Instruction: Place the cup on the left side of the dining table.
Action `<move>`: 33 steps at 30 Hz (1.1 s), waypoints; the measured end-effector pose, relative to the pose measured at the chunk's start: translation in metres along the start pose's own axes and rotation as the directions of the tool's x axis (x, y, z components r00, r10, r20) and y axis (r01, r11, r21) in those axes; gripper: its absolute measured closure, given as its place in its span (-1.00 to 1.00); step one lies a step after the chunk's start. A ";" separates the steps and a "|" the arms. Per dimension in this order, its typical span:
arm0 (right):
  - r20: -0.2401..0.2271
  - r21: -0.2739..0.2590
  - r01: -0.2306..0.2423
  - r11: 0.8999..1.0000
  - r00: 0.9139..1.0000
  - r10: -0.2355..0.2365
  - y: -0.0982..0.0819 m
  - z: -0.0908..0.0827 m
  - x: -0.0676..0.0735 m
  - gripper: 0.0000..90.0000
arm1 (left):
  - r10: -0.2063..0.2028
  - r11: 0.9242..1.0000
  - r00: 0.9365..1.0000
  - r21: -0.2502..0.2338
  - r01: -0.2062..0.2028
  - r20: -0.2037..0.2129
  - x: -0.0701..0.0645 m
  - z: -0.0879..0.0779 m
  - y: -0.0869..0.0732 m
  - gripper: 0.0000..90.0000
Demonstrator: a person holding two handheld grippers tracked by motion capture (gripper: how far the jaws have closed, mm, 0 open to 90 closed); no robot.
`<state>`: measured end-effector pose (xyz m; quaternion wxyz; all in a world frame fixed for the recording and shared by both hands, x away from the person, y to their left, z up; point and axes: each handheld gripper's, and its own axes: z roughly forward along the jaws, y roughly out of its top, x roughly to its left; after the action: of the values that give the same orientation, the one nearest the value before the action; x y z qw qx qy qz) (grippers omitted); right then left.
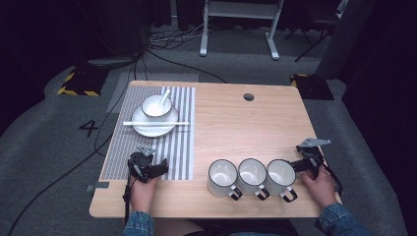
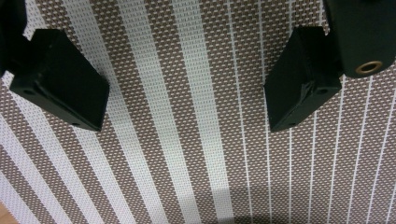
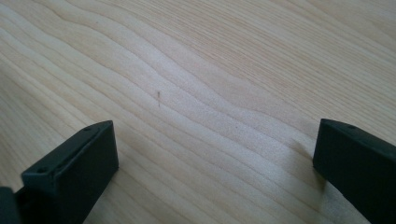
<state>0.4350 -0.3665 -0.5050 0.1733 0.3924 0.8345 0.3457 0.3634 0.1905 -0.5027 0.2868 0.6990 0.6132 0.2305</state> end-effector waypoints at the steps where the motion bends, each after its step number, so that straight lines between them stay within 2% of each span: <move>1: 0.000 0.000 0.000 1.000 1.000 0.000 0.000 0.000 0.000 -0.99 | 0.000 1.000 1.000 0.000 0.000 0.000 0.000 0.000 0.000 -0.69; 9: 0.000 0.000 0.000 1.000 1.000 0.000 0.000 0.000 0.000 -0.99 | 0.004 1.000 1.000 -0.003 -0.004 -0.001 0.000 -0.001 0.000 -0.68; 11: 0.000 0.000 0.000 1.000 1.000 0.000 0.000 0.000 0.000 -0.99 | 0.005 1.000 1.000 -0.009 -0.005 0.012 0.001 -0.001 0.000 -0.69; 12: 0.000 0.000 0.000 1.000 1.000 0.000 0.000 0.000 0.000 -0.99 | 0.004 0.999 1.000 -0.044 -0.003 0.020 0.000 -0.004 -0.001 -0.69; 13: 0.000 0.000 0.000 1.000 1.000 0.000 0.000 0.000 0.000 -0.99 | 0.004 0.999 1.000 -0.044 -0.003 0.020 0.000 -0.004 -0.001 -0.69; 14: 0.000 0.000 0.000 1.000 1.000 0.000 0.000 0.000 0.000 -0.99 | 0.004 0.994 1.000 -0.111 -0.001 0.026 -0.001 -0.008 -0.004 -0.69; 15: 0.000 0.000 0.000 1.000 1.000 0.000 0.000 0.000 0.000 -0.99 | 0.004 0.994 1.000 -0.111 -0.001 0.026 -0.001 -0.008 -0.004 -0.69; 16: 0.000 0.000 0.000 1.000 1.000 0.000 0.000 0.000 0.000 -0.99 | 0.015 0.987 0.999 -0.159 -0.008 0.038 -0.002 -0.012 -0.005 -0.69; 17: 0.000 0.000 0.000 1.000 1.000 0.000 0.000 0.000 0.000 -0.99 | 0.015 0.987 0.999 -0.159 -0.008 0.038 -0.002 -0.012 -0.005 -0.69; 18: 0.000 0.000 0.000 1.000 1.000 0.000 0.000 0.000 0.000 -0.99 | 0.029 0.981 0.998 -0.193 -0.019 0.051 -0.005 -0.017 -0.005 -0.69; 19: 0.000 0.000 0.000 1.000 1.000 0.000 0.000 0.000 0.000 -0.99 | 0.029 0.981 0.998 -0.193 -0.019 0.051 -0.005 -0.017 -0.005 -0.69; 20: 0.000 0.000 0.000 1.000 1.000 0.000 0.000 0.000 0.000 -0.99 | 0.043 0.971 0.997 -0.237 -0.026 0.071 -0.008 -0.022 -0.005 -0.69; 22: 0.000 0.000 0.000 1.000 1.000 0.000 0.000 0.000 0.000 -0.99 | 0.064 0.959 0.995 -0.279 -0.039 0.081 -0.011 -0.028 -0.005 -0.69; 23: -0.001 -0.001 0.001 1.000 1.000 -0.001 0.000 0.000 0.000 -0.99 | 0.066 0.957 0.993 -0.289 -0.035 0.099 -0.013 -0.031 -0.005 -0.69; 24: 0.000 0.000 0.000 1.000 1.000 0.000 0.000 0.000 0.000 -0.99 | 0.066 0.957 0.993 -0.289 -0.035 0.099 -0.013 -0.031 -0.005 -0.69; 25: 0.000 0.000 0.000 1.000 1.000 0.000 0.000 0.000 0.000 -0.99 | 0.075 0.951 0.992 -0.308 -0.039 0.104 -0.015 -0.034 -0.005 -0.69; 26: 0.000 -0.001 0.001 1.000 1.000 -0.001 0.000 0.000 0.000 -0.99 | 0.071 0.944 0.989 -0.329 -0.026 0.126 -0.018 -0.036 -0.006 -0.69; 28: 0.000 0.000 0.000 1.000 1.000 0.000 0.000 0.000 0.000 -0.99 | 0.091 0.936 0.984 -0.350 -0.032 0.151 -0.023 -0.043 -0.007 -0.69; 29: 0.000 0.000 0.000 1.000 1.000 0.000 0.000 0.000 0.000 -0.99 | 0.091 0.936 0.984 -0.350 -0.032 0.151 -0.023 -0.043 -0.007 -0.69; 30: 0.000 0.000 0.001 1.000 1.000 -0.001 0.000 0.000 0.000 -0.99 | 0.110 0.932 0.982 -0.360 -0.047 0.155 -0.026 -0.047 -0.007 -0.69; 31: 0.000 -0.001 0.001 1.000 1.000 -0.001 0.000 0.000 0.000 -0.99 | 0.110 0.932 0.982 -0.360 -0.047 0.155 -0.026 -0.047 -0.007 -0.69; 32: 0.000 0.000 0.000 1.000 1.000 0.000 0.000 0.000 0.000 -0.99 | 0.117 0.929 0.978 -0.366 -0.047 0.173 -0.032 -0.051 -0.006 -0.69; 33: 0.001 0.000 0.000 1.000 1.000 0.000 0.000 0.000 0.000 -0.99 | 0.128 0.928 0.977 -0.368 -0.056 0.173 -0.033 -0.053 -0.006 -0.69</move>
<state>0.4348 -0.3666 -0.5050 0.1737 0.3927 0.8344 0.3456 0.3190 0.1640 -0.4673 0.4575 0.6816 0.4960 0.2832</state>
